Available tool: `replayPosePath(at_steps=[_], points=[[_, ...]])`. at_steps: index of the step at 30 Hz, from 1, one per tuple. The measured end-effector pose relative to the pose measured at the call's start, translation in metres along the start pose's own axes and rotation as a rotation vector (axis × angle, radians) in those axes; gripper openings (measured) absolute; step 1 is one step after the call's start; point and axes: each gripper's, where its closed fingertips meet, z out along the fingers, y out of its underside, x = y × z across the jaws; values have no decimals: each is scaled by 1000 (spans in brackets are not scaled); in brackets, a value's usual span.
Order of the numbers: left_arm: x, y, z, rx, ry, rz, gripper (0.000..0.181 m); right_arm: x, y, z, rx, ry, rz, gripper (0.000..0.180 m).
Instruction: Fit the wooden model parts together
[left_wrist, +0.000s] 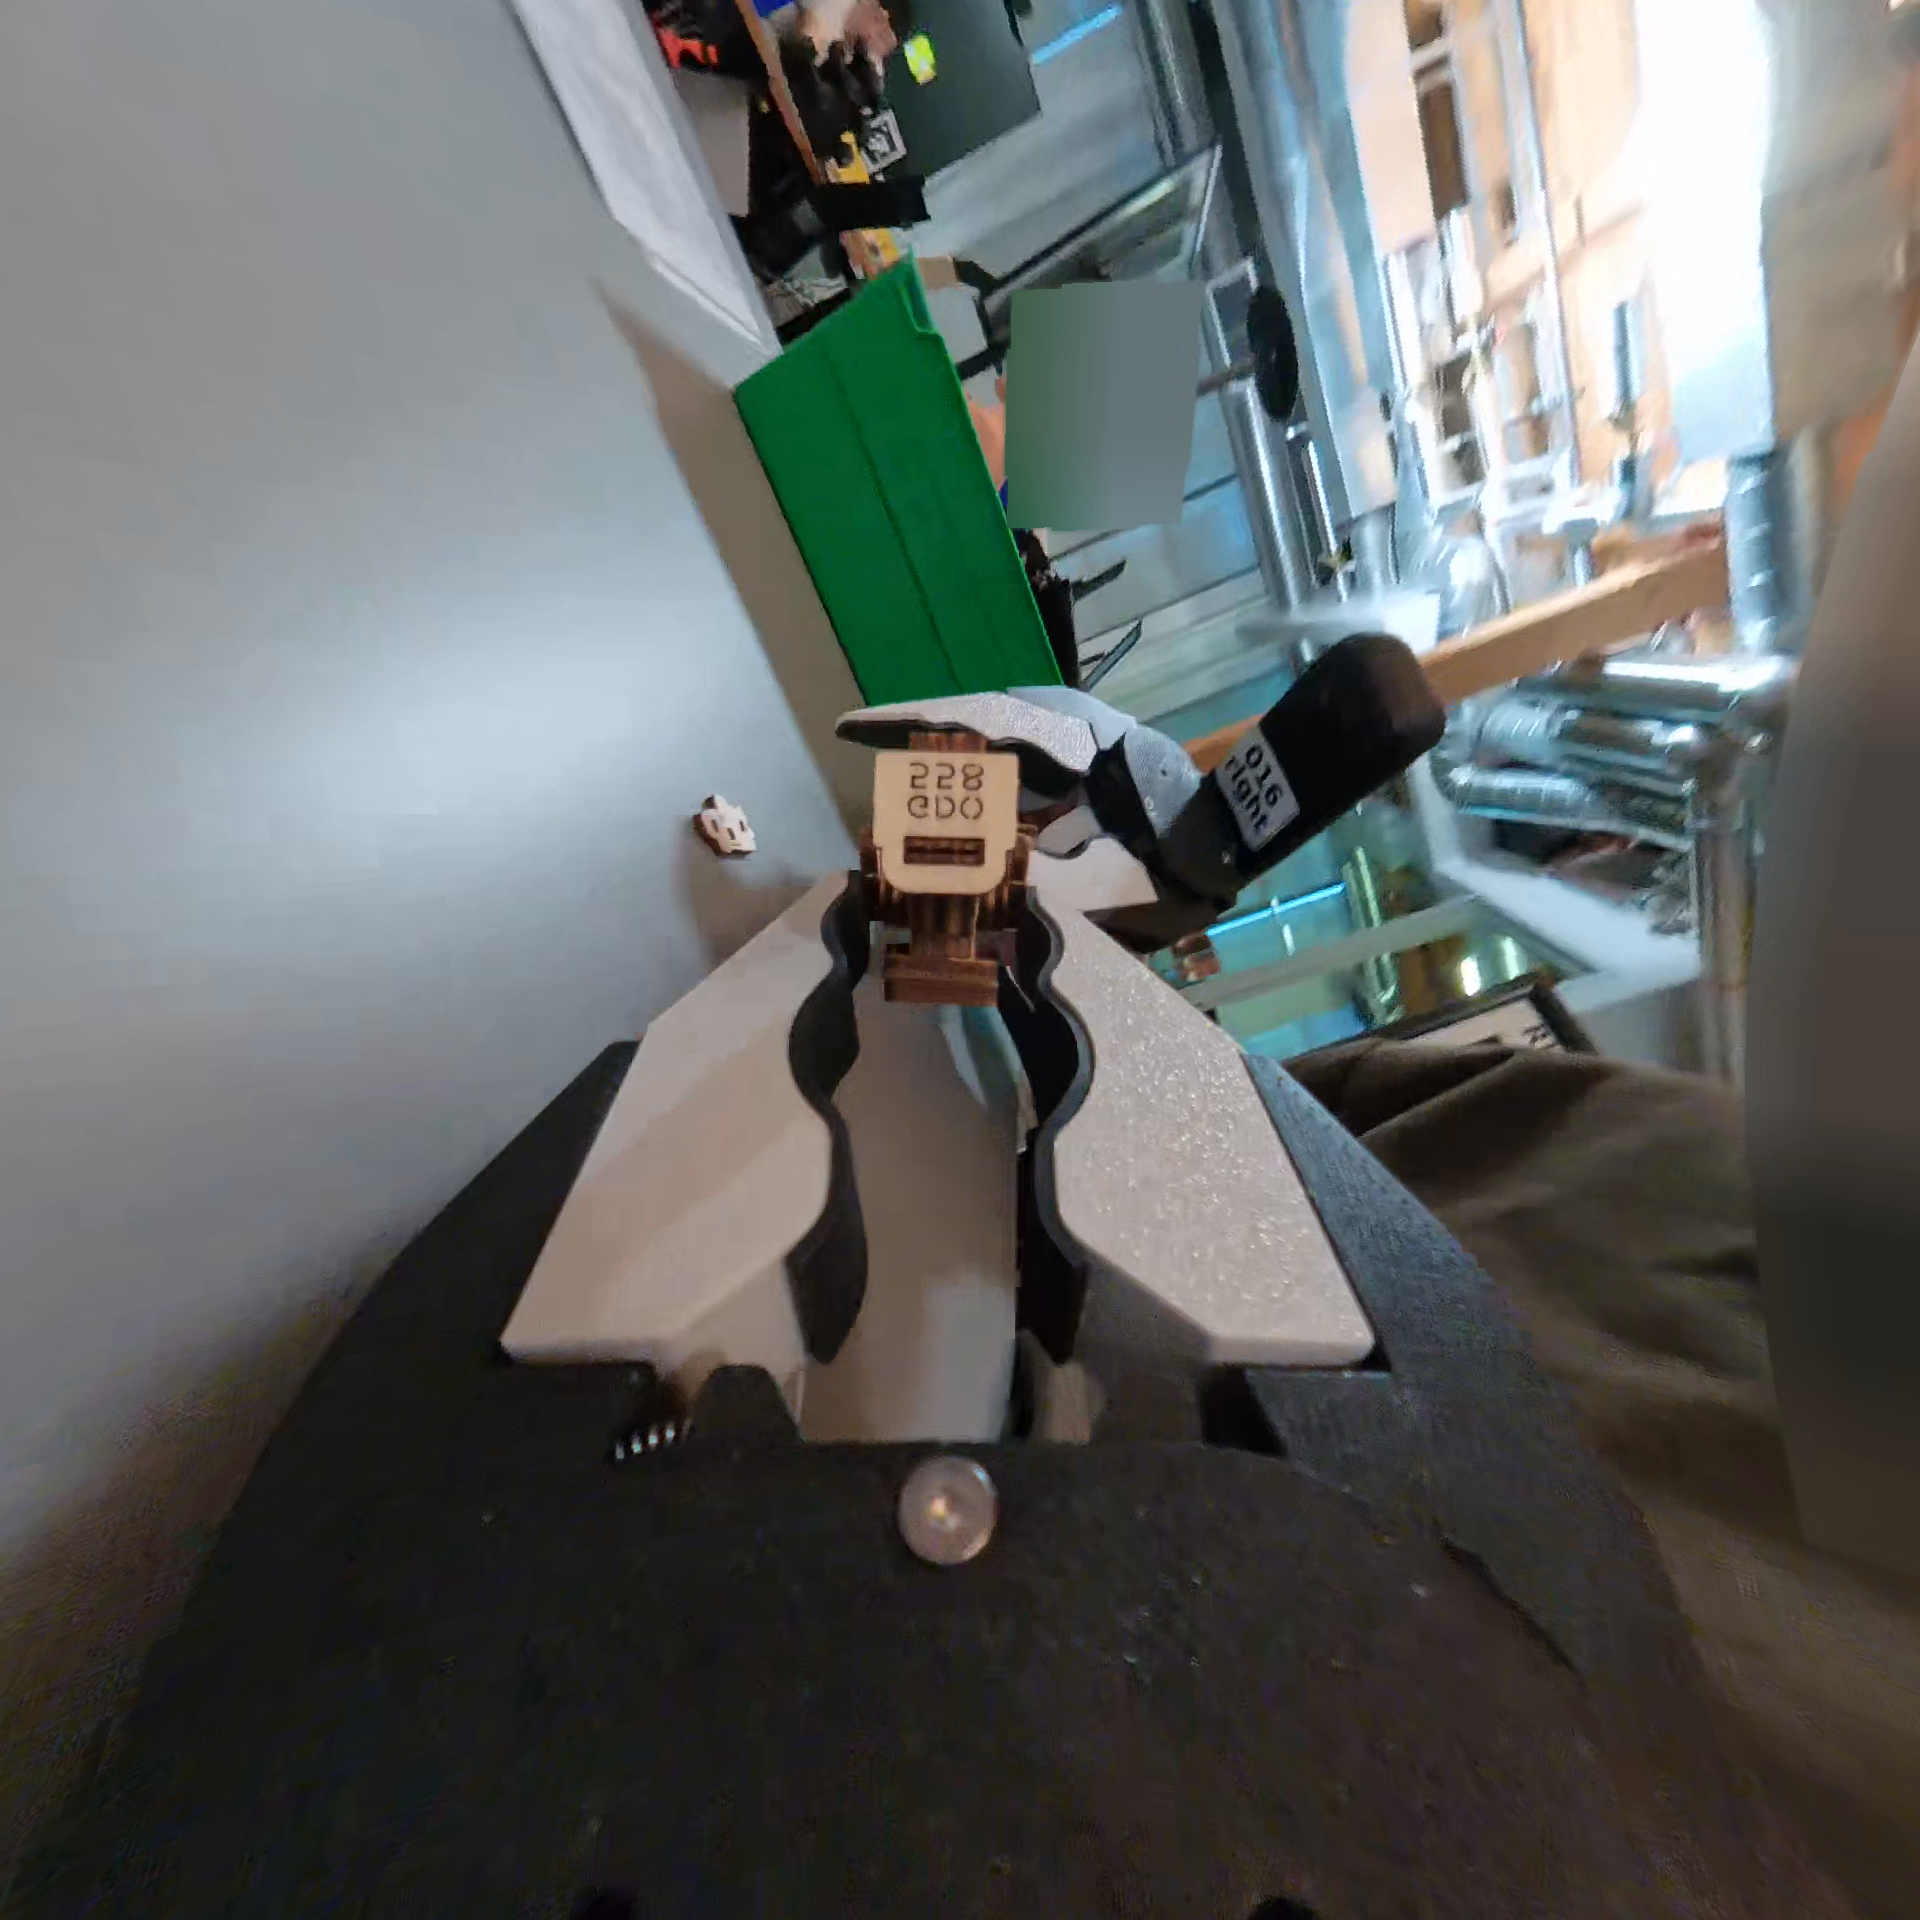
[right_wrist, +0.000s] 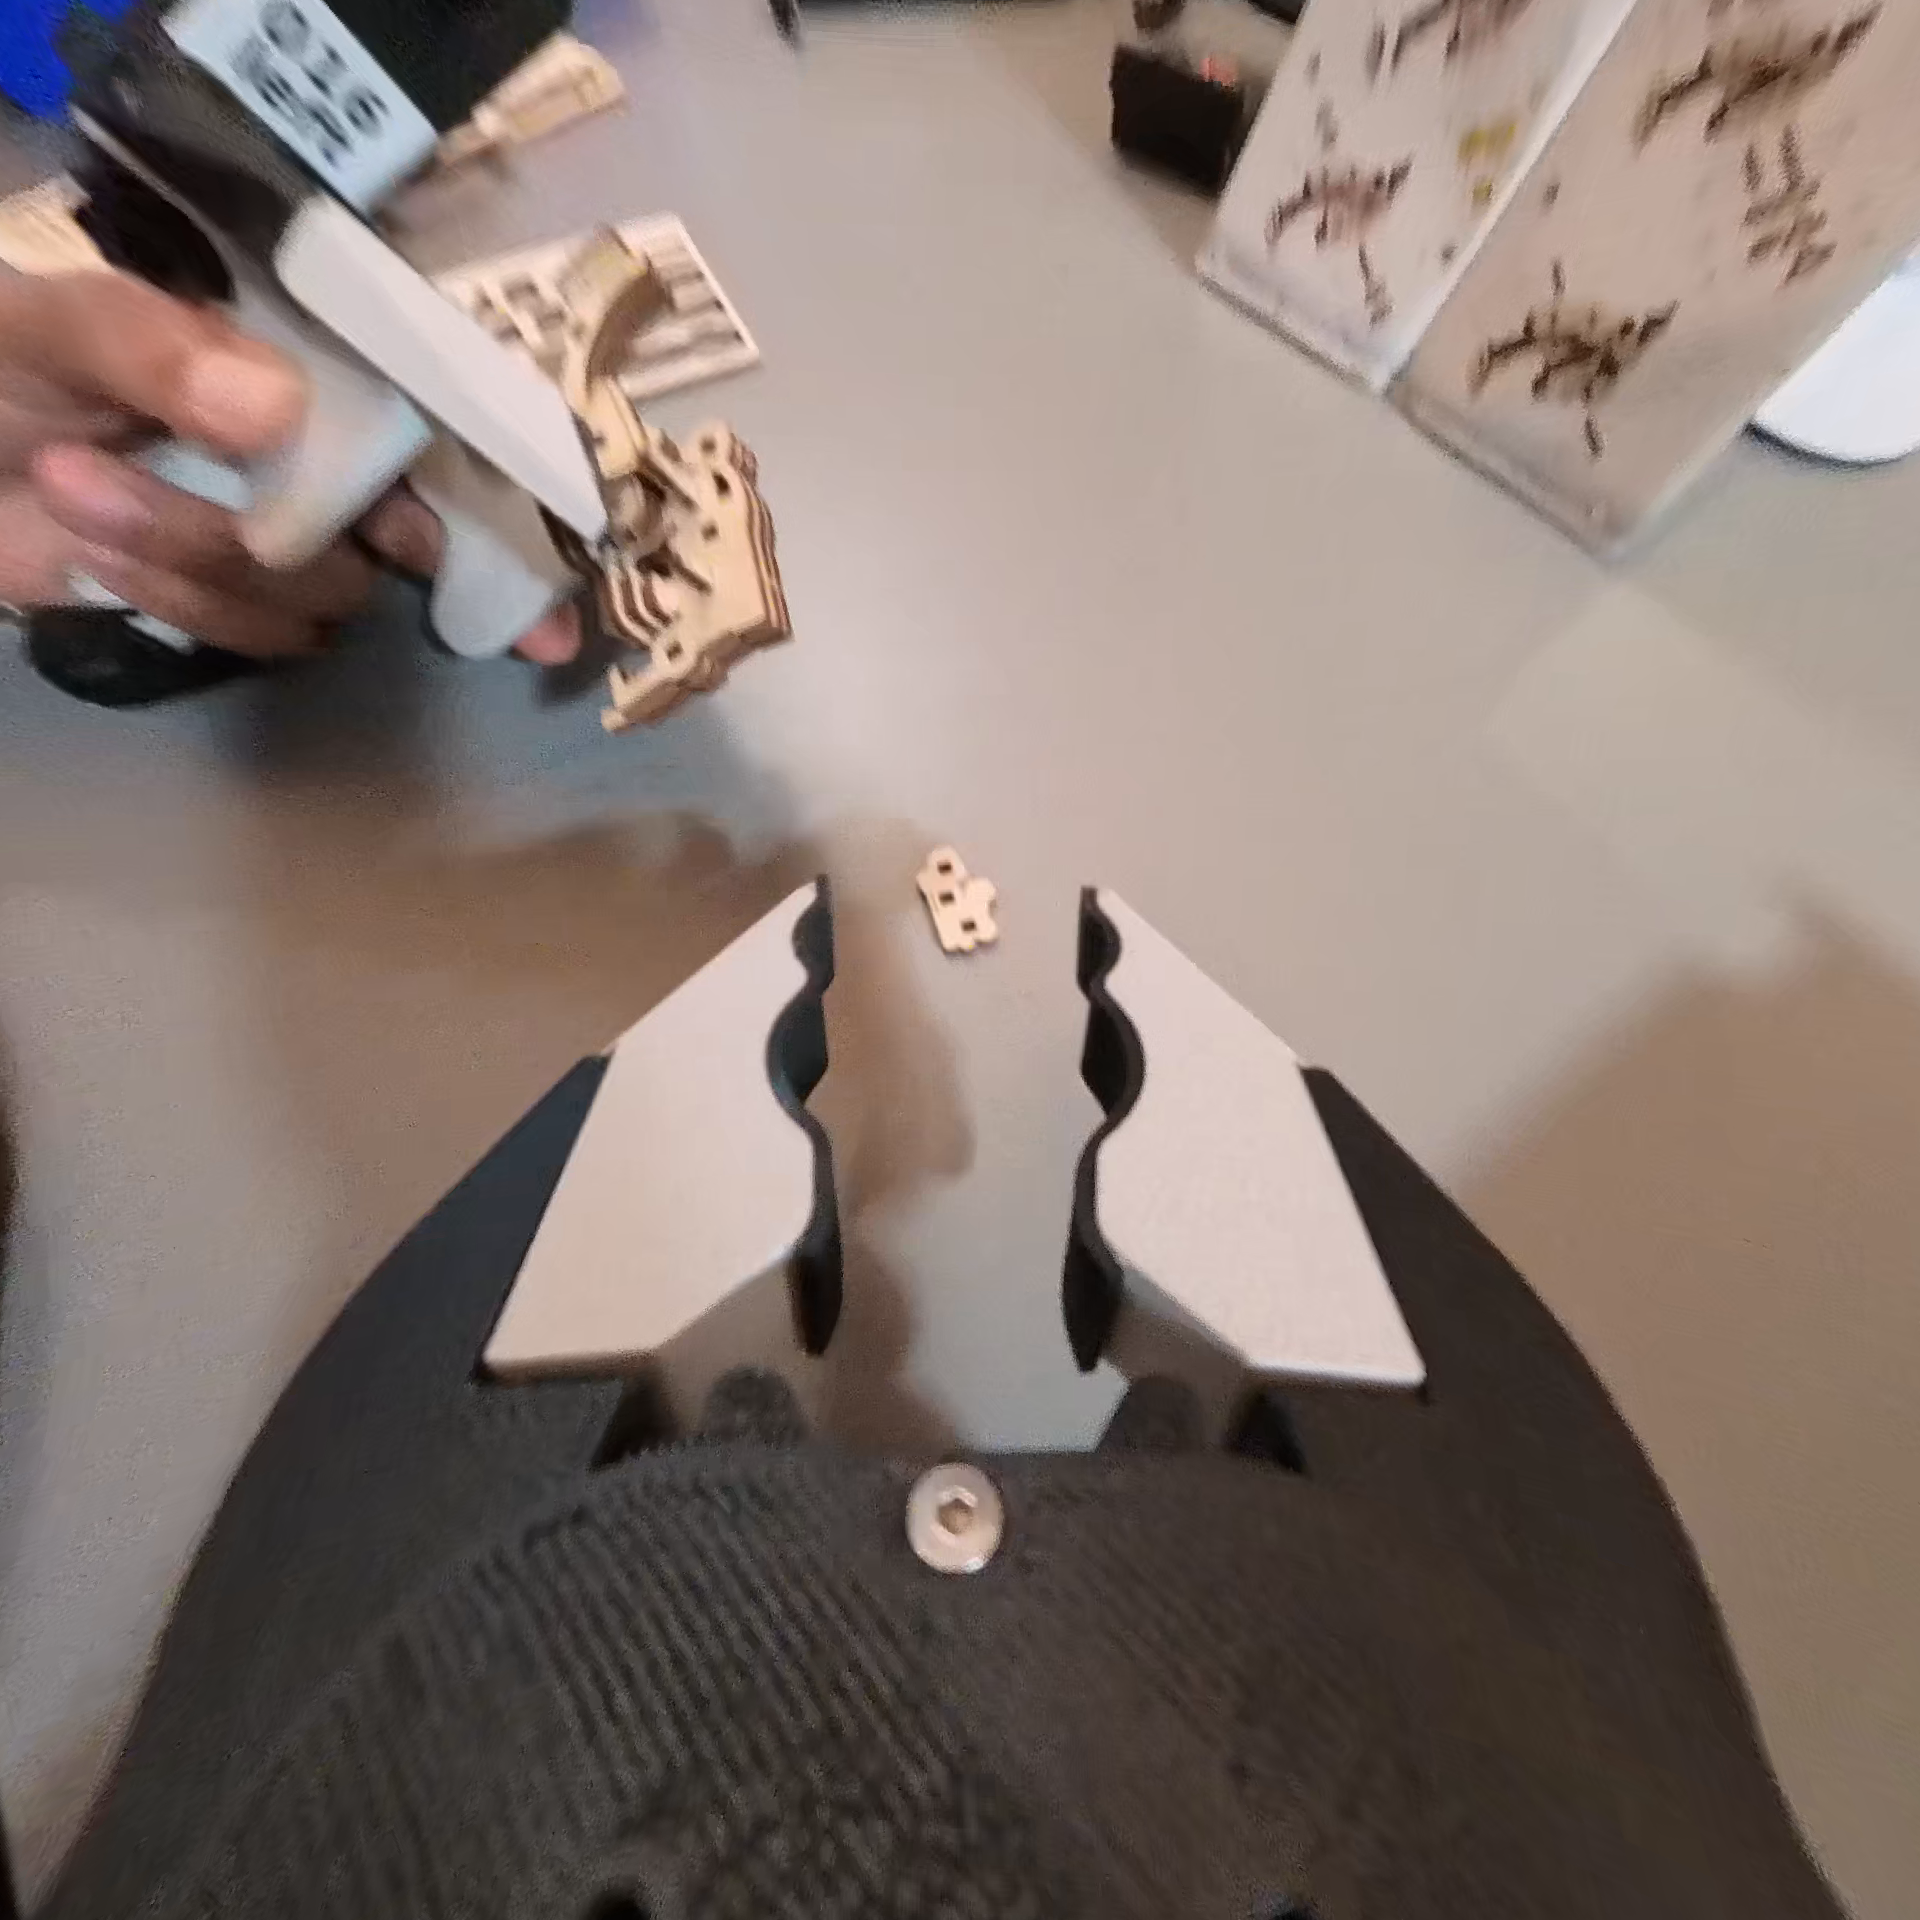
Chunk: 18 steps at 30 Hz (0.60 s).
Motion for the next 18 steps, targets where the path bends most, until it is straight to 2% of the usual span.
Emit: replayPosePath(at_steps=[4,10,11,12,18], points=[[-6,0,-2,1,-35,-18,24,0,18,11,-102,16,-33,43],[-9,1,-2,-3,-49,-28,25,-8,23,23,-132,-14,-25,25],[-9,1,-2,-4,-52,-27,25,-9,22,23,-132,-25,-29,17],[-9,2,-2,-6,-53,-27,25,-12,23,23,-136,-36,-36,1],[-12,1,-2,0,-73,-26,25,-8,18,16,-118,5,-56,0]])
